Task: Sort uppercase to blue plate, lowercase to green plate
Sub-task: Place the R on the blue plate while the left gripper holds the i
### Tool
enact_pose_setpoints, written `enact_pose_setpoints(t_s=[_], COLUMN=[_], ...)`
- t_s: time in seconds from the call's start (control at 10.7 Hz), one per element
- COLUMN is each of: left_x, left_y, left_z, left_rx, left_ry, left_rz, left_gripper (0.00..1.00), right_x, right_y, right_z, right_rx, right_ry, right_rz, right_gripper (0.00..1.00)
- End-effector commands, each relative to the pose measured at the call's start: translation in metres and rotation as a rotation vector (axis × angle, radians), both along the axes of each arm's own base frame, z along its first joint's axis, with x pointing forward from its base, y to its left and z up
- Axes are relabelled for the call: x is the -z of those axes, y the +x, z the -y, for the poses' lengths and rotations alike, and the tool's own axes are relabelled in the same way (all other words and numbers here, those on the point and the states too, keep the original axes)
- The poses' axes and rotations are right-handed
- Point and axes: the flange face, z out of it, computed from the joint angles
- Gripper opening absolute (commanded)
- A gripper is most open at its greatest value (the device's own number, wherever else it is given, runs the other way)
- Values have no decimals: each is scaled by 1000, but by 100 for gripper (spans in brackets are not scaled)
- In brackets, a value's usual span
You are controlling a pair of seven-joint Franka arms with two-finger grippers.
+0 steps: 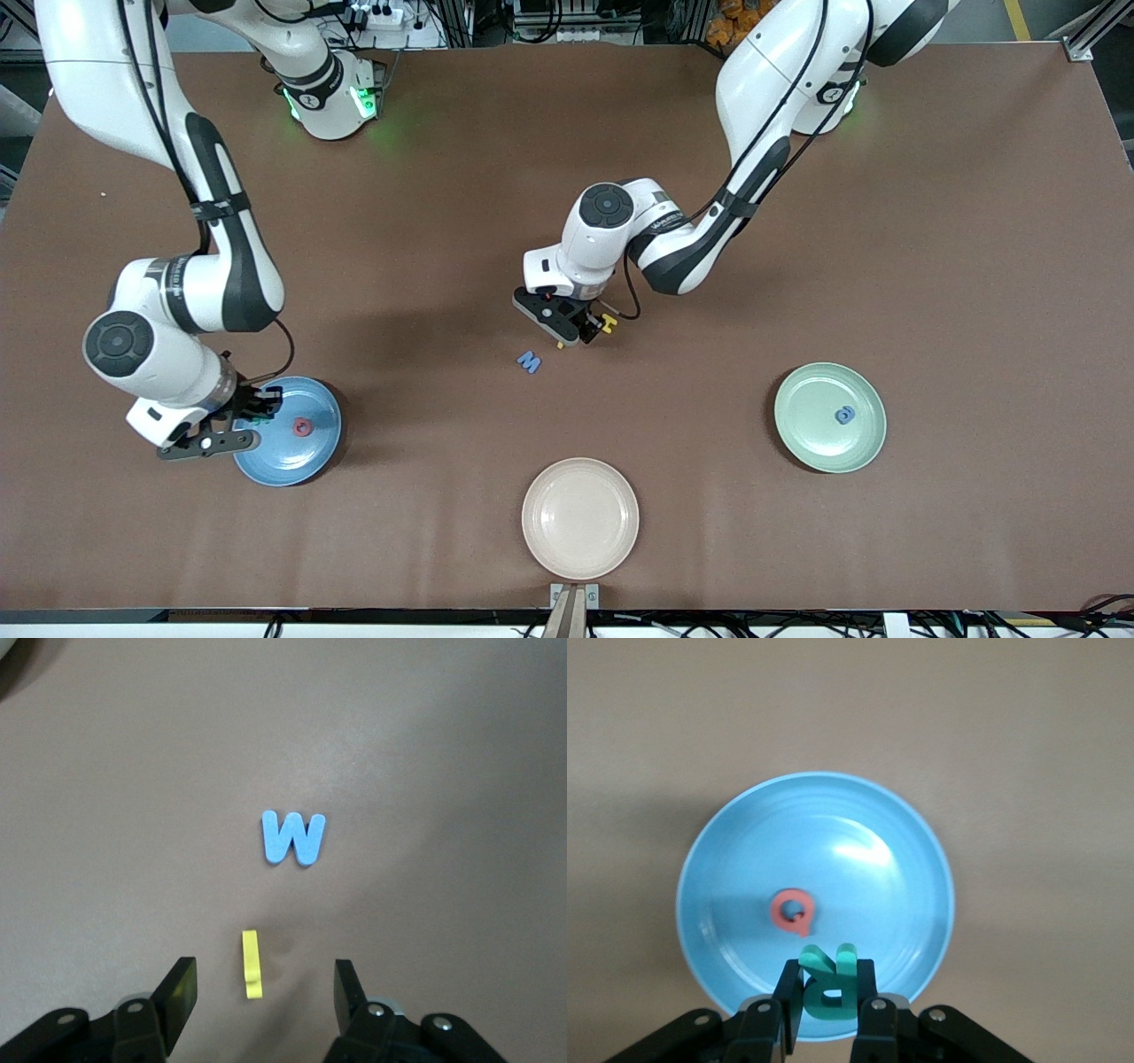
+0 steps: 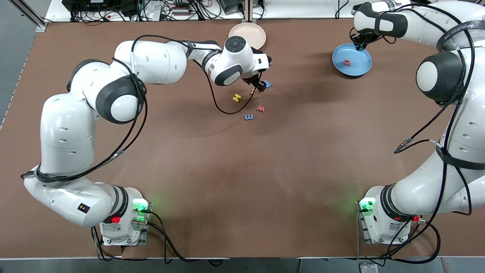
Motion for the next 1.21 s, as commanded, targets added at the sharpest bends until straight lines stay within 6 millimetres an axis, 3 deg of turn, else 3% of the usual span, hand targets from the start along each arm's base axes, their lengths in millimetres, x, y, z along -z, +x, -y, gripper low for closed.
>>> enact_pose_setpoints(t_s=[0.0, 0.09, 0.19, 0.56, 1.12], left_x=[4, 9, 12, 28, 34], left_y=[5, 4, 5, 6, 9], left_z=[4, 4, 2, -2, 0], left_rx=[28, 29, 29, 27, 20], left_ry=[2, 8, 13, 42, 36], left_rz=[32, 27, 26, 25, 21], left_gripper=[68, 66, 64, 60, 49], right_x=[0, -2, -4, -5, 3], right_y=[13, 16, 18, 18, 22], right_z=[7, 14, 22, 15, 10], right_rx=[-9, 3, 11, 10, 0], right_ry=[-8, -3, -1, -2, -4], right_rz=[25, 51, 68, 77, 73], right_gripper=[30, 94, 100, 100, 100])
